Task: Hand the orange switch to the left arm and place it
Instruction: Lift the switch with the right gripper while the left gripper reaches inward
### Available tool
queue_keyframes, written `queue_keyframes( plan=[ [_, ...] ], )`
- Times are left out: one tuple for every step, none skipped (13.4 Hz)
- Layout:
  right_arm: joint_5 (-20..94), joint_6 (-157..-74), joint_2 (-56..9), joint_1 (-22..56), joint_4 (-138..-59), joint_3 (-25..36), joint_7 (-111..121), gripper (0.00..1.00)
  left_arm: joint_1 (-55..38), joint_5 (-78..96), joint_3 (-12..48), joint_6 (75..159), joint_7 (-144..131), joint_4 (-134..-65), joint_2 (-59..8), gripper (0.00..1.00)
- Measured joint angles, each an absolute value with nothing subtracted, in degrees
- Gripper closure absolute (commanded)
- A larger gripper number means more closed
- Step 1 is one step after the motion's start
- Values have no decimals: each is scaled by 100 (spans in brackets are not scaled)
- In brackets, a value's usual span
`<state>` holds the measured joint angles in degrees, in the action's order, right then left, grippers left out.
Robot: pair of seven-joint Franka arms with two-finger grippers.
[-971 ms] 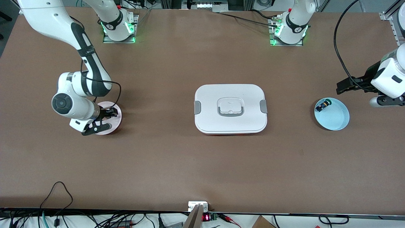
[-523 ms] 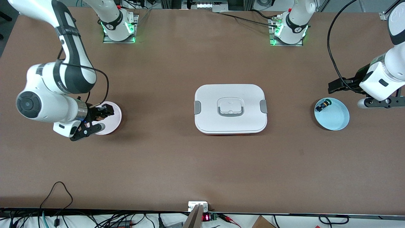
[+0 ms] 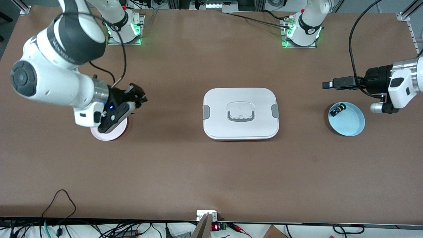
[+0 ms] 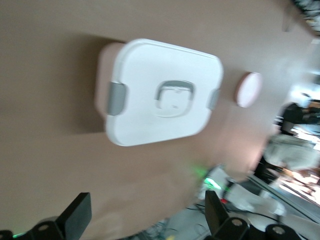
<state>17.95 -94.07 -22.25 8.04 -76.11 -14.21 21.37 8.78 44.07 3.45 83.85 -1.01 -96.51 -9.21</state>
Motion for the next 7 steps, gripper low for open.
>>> queue_keyframes(
  plan=[
    [2043,-9421,-2193,829,-7528,-1582,2313,75,885,5040,343,8471,-41,-9868,-959,0],
    [2381,-9435,-2166,857,-7465,-1670,2569,75,866,5671,350,8606,-18,-10075,-998,0],
    [2757,-9439,-2148,868,-7437,-1702,2987,75,827,6251,362,8753,-4,-10252,-1042,0],
    [3156,-9447,-2144,864,-7435,-1702,3533,75,754,6906,380,8916,10,-10431,-1086,0],
    [3471,-9506,-2156,854,-7436,-1699,4094,75,640,7611,405,9076,52,-10610,-1141,0],
    [3695,-9646,-2183,851,-7438,-1698,4634,75,493,8251,456,9255,148,-10770,-1204,0],
    [3916,-9818,-2219,869,-7442,-1702,5094,75,332,8673,527,9536,236,-10868,-1255,0]
  ],
)
